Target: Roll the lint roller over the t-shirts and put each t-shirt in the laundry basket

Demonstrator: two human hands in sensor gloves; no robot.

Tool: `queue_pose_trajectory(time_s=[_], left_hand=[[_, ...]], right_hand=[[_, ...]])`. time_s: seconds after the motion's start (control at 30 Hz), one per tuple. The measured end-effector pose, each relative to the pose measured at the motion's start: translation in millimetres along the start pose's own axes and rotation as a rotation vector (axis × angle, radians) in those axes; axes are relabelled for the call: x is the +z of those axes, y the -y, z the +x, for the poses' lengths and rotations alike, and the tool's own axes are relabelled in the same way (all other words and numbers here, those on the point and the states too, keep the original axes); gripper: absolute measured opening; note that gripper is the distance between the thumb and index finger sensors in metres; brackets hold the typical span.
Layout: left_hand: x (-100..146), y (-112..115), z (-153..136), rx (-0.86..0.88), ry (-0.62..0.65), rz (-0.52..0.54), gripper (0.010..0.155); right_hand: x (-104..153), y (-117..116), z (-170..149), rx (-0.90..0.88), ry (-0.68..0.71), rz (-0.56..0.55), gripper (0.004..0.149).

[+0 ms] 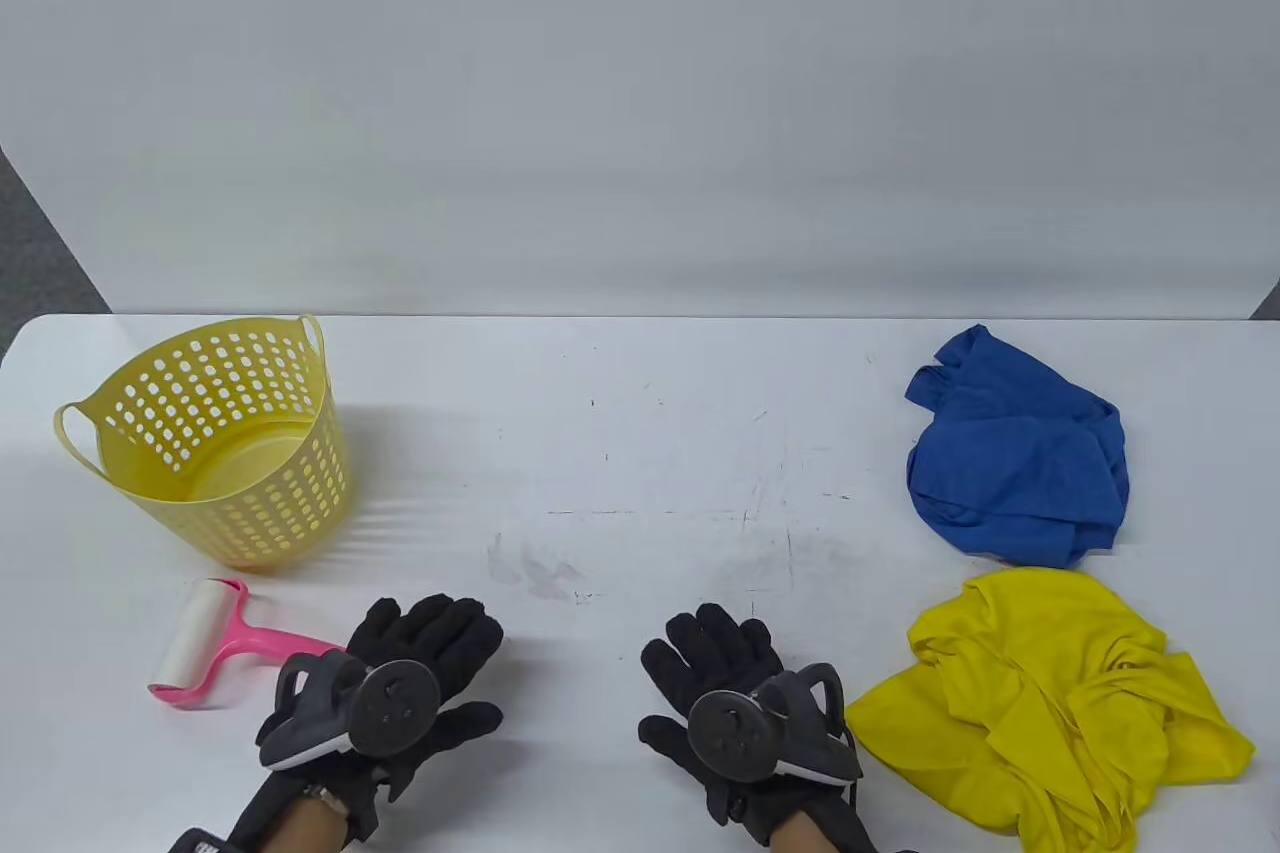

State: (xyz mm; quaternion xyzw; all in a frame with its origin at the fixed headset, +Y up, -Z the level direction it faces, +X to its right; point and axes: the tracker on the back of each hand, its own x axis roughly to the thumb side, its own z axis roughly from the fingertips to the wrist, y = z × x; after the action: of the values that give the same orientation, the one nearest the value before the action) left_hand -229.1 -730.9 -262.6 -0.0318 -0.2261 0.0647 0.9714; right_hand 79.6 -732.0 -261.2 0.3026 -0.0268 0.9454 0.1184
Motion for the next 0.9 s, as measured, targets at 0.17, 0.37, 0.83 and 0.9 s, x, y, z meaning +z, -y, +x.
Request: queue_pose_trajectory(time_s=[0.17, 0.37, 0.83, 0.9], left_hand=[[0, 0, 1, -0.004, 0.003, 0.001, 0.077], [-1, 1, 0, 0.002, 0.006, 0.003, 0.076], [1, 1, 4, -0.006, 0.021, -0.002, 0.075], [1, 1, 4, -0.006, 0.019, -0.005, 0.075]], right_hand=[[1, 2, -2, -0.010, -0.010, -0.012, 0.065], [1, 1, -4, -0.019, -0.016, -0.003, 0.064], [43, 30, -96, 0.173, -0.757, 0.042, 0.087], [69, 34, -128, 0.071, -0.999, 0.118, 0.095]])
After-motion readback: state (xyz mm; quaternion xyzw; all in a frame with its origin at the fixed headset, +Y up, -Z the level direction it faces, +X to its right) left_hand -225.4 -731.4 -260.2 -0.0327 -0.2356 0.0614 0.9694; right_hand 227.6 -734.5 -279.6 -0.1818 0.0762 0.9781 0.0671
